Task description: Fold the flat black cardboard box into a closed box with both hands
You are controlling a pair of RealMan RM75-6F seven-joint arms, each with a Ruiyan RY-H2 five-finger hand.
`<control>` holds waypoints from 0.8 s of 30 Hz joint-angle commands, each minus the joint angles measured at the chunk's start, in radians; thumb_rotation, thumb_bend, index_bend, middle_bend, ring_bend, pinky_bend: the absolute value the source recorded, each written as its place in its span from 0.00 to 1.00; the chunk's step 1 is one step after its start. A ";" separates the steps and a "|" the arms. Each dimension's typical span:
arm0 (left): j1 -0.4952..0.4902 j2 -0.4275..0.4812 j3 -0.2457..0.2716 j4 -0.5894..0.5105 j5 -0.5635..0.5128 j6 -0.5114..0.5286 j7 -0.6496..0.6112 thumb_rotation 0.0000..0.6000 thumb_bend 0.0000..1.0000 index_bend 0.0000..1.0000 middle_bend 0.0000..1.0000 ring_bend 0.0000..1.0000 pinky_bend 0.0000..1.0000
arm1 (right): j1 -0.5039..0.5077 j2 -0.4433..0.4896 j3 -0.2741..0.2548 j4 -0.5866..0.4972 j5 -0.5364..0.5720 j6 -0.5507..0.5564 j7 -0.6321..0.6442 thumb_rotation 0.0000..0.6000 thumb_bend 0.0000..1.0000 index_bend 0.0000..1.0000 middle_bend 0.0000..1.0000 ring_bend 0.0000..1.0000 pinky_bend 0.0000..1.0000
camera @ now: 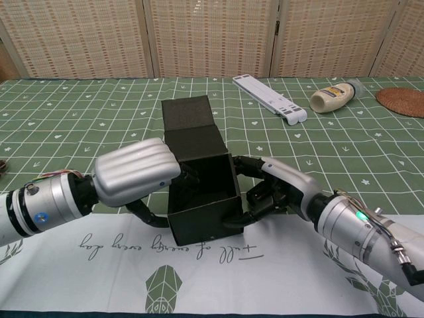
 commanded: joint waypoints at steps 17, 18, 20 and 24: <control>0.026 0.081 -0.035 -0.120 -0.028 0.051 0.030 1.00 0.09 0.38 0.32 0.40 0.74 | -0.010 -0.001 0.032 -0.017 0.031 0.011 0.008 1.00 0.19 0.39 0.50 0.87 1.00; 0.027 0.086 -0.035 -0.127 -0.029 0.052 0.030 1.00 0.09 0.36 0.31 0.37 0.73 | -0.010 -0.002 0.035 -0.016 0.033 0.011 0.008 1.00 0.19 0.39 0.50 0.87 1.00; 0.029 0.093 -0.037 -0.139 -0.029 0.054 0.032 1.00 0.09 0.32 0.27 0.31 0.72 | -0.010 -0.005 0.039 -0.016 0.037 0.011 0.007 1.00 0.19 0.39 0.50 0.87 1.00; 0.035 0.109 -0.041 -0.169 -0.032 0.060 0.027 1.00 0.09 0.26 0.20 0.26 0.70 | -0.008 -0.016 0.052 -0.008 0.050 0.010 0.005 1.00 0.19 0.39 0.50 0.87 1.00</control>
